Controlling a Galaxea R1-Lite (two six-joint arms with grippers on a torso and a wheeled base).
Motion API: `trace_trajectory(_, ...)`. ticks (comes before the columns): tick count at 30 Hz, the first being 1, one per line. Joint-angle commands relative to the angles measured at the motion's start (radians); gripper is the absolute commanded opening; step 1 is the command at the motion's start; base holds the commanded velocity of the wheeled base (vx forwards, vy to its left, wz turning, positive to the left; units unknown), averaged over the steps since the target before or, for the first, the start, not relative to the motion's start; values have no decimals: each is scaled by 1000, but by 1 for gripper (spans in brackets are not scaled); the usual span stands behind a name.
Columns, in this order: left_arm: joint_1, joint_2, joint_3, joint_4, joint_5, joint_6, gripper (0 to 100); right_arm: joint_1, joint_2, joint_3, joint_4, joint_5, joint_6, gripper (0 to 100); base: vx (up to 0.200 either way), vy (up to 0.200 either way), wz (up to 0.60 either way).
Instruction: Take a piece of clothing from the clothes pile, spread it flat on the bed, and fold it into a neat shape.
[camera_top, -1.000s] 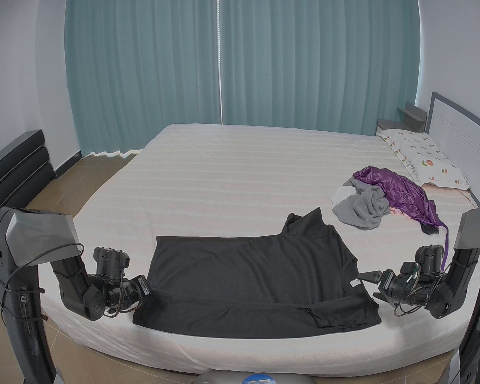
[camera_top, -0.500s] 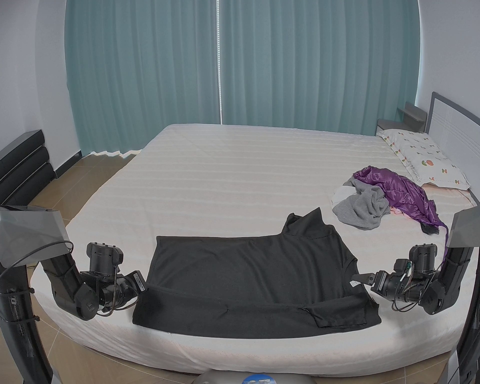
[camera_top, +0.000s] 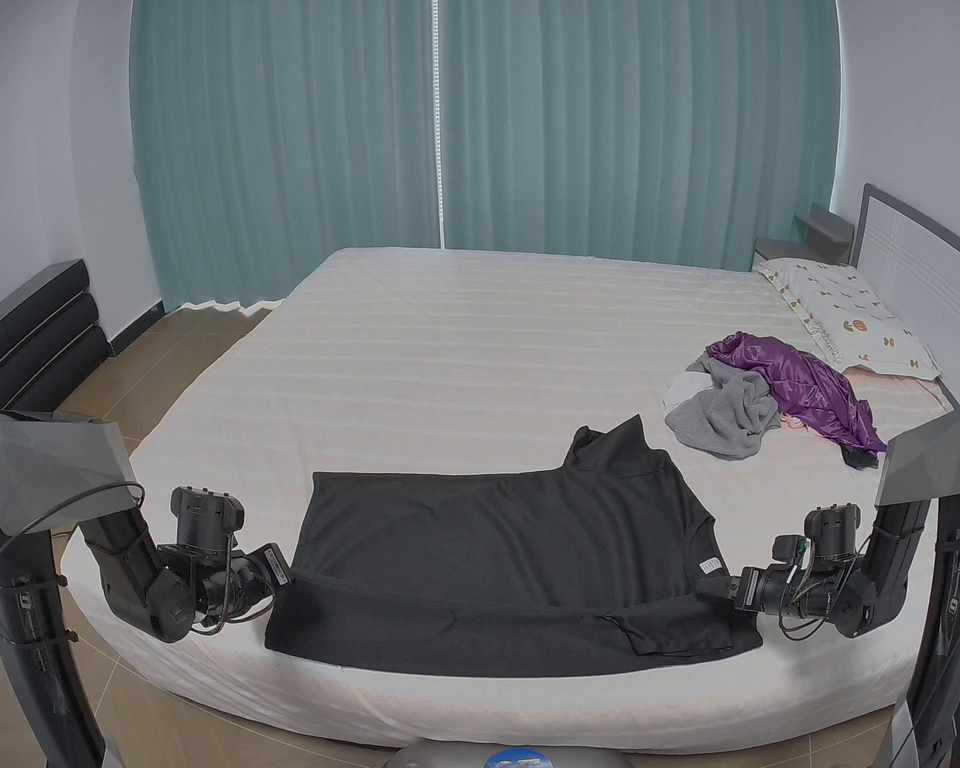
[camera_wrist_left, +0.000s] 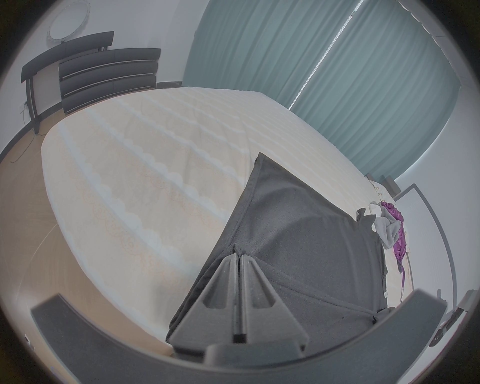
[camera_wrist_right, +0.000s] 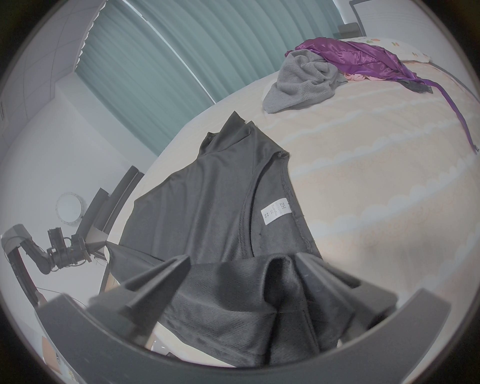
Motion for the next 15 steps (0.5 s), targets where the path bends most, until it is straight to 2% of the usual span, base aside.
trace_trajectory(1,0,-1,1,0,0,-1,0,-2,26,1,-3,1,-12,0,0,0,0)
trace_trajectory(7,1,-5,6,0,0,-1,0,-16,17,17,-3,1,-54,0,0,0,0)
trace_trajectory(15,1,-48,27,3,0,1,0,-36,-55,58,-8,11,-43,0,0,0,0)
